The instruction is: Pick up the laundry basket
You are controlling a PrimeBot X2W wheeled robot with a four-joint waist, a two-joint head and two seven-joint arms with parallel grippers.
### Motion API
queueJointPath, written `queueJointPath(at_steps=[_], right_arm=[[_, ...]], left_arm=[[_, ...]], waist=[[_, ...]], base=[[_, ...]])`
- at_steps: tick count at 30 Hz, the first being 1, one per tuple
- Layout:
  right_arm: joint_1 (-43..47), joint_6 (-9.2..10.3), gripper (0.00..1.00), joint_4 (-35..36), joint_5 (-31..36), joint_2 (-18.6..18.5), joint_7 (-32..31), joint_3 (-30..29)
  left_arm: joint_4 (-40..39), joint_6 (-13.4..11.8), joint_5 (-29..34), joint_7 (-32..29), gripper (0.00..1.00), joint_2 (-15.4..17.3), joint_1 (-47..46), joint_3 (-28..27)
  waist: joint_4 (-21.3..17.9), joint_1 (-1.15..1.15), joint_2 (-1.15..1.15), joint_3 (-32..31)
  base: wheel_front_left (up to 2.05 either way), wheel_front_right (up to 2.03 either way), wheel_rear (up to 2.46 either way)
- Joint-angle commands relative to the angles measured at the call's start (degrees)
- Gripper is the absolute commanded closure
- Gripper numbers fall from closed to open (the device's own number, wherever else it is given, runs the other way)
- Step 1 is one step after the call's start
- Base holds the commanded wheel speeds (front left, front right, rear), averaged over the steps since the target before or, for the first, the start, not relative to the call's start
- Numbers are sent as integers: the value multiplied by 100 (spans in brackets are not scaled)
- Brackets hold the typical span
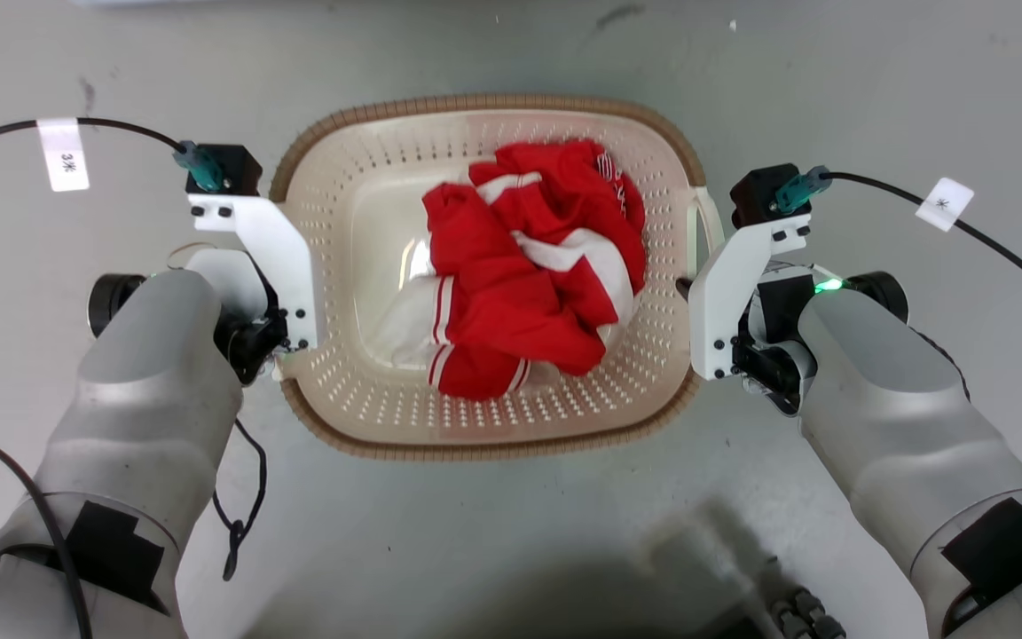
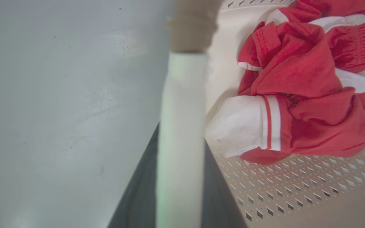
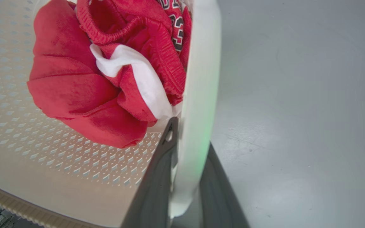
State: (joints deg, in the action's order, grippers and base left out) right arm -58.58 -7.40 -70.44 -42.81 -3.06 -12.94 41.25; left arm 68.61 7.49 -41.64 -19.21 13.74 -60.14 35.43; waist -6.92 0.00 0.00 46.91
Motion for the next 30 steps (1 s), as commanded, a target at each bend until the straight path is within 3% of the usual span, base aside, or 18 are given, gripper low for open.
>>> queueJointPath(at_steps=[1, 14, 30], right_arm=[[-49, -16, 100, 12, -36, 33, -63, 34], [171, -17, 100, -236, -386, 18, -1381, 231], [609, -15, 100, -317, -582, -207, -2168, 305]], left_arm=[[-2, -2, -27, -77, 100, -45, 76, 58], [-87, 12, -673, -1325, 100, -293, 431, 418], [-89, 33, -1335, -2257, 100, -458, 859, 692]], waist=[[43, 0, 0, -210], [209, 0, 0, -1673], [420, 0, 0, -3072]], base=[[0, 0, 0], [0, 0, 0], [0, 0, 0]])
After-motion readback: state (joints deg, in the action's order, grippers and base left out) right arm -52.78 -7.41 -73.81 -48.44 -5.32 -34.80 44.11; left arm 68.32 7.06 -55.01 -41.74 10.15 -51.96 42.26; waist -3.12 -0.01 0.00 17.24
